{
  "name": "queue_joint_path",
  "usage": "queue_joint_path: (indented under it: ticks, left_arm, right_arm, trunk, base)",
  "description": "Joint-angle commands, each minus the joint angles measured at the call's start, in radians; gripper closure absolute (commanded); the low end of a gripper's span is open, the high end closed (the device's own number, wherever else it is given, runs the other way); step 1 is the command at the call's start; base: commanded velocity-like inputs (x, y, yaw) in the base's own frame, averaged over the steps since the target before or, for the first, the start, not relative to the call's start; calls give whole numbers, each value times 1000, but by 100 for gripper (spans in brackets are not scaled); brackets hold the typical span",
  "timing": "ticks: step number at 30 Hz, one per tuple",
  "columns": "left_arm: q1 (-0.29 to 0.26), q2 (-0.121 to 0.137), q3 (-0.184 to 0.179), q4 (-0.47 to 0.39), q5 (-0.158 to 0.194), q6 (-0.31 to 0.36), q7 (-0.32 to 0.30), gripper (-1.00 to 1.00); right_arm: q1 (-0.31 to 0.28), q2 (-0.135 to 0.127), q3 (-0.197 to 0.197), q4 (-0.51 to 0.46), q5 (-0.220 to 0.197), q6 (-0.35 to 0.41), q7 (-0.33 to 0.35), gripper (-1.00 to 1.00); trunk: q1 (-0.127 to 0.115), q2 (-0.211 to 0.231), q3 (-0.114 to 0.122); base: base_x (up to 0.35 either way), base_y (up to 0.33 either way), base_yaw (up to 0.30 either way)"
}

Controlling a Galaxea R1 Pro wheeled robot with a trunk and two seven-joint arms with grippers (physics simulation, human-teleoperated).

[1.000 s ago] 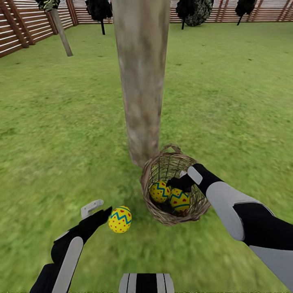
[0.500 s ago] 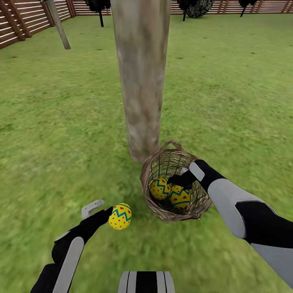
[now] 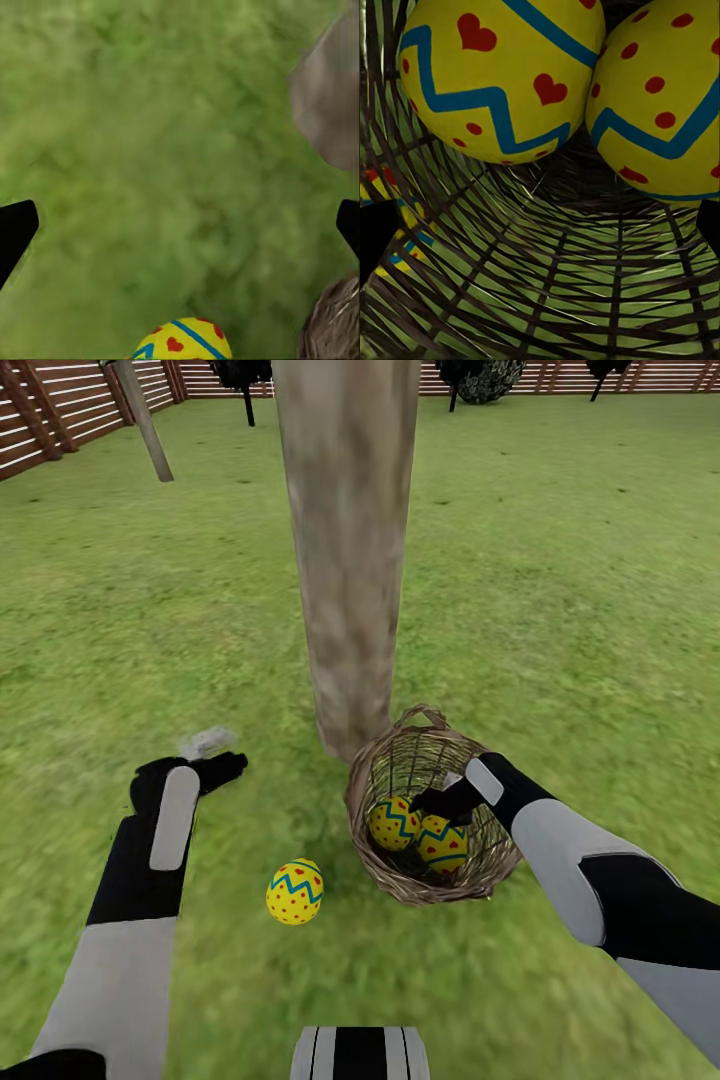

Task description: Take the three Easter eggs out of the wicker basket on the lawn in the garden, then place them on the lawn next to a single tree (choose any tree) so that all three eggs are next to the same tree and none are left in the basket.

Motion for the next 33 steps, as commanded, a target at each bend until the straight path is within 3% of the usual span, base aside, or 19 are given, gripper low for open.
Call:
queue_joint_path:
  ticks: [1, 4, 6, 8, 10, 14, 16, 23, 29, 30, 33]
  left_arm:
    - [-45, 14, 22, 65, 13, 7, 14, -100]
    - [-216, 83, 58, 338, 13, 15, 20, -100]
    - [-284, 116, 64, 446, 14, 15, 21, -100]
    - [-398, 188, 68, 619, 15, 16, 17, -100]
    - [-433, 228, 72, 658, 24, 16, 11, -100]
    - [-453, 283, 80, 666, 87, 13, 4, -100]
    - [-456, 298, 83, 669, 103, 12, 6, -100]
    - [-457, 323, 84, 667, 103, 12, 9, -100]
    - [-457, 328, 84, 667, 101, 10, 9, -100]
    - [-457, 328, 84, 667, 101, 10, 9, -100]
    - [-457, 327, 83, 667, 101, 10, 10, -100]
  right_arm:
    - [0, -1, 8, 1, -9, 3, 8, -100]
    - [0, -3, 8, 4, -8, 3, 32, -100]
    - [0, -6, 8, 5, -8, 3, 36, -100]
    - [0, -10, 7, 4, -9, 2, 42, -100]
    - [0, -17, 6, 1, -12, 1, 84, -100]
    - [0, -27, 6, -2, -11, -1, 186, -100]
    - [0, -30, 5, -3, -11, -4, 215, -100]
    - [0, -33, 5, -5, -9, -13, 260, -100]
    - [0, -29, 9, 1, 14, -94, 256, -100]
    - [0, -28, 9, 3, 34, -106, 237, -100]
    - [1, -12, 11, 7, 94, -129, 99, -100]
  trunk:
    - [0, 0, -1]
    - [0, 0, -1]
    - [0, 0, -1]
    - [0, 0, -1]
    - [0, 0, -1]
    - [0, 0, -1]
    - [0, 0, -1]
    - [0, 0, -1]
    - [0, 0, -1]
    - [0, 0, -1]
    - [0, 0, -1]
  base:
    - [0, 0, 0]
    - [0, 0, 0]
    - [0, 0, 0]
    - [0, 0, 0]
    - [0, 0, 0]
    - [0, 0, 0]
    - [0, 0, 0]
    - [0, 0, 0]
    - [0, 0, 0]
    - [0, 0, 0]
    - [0, 0, 0]
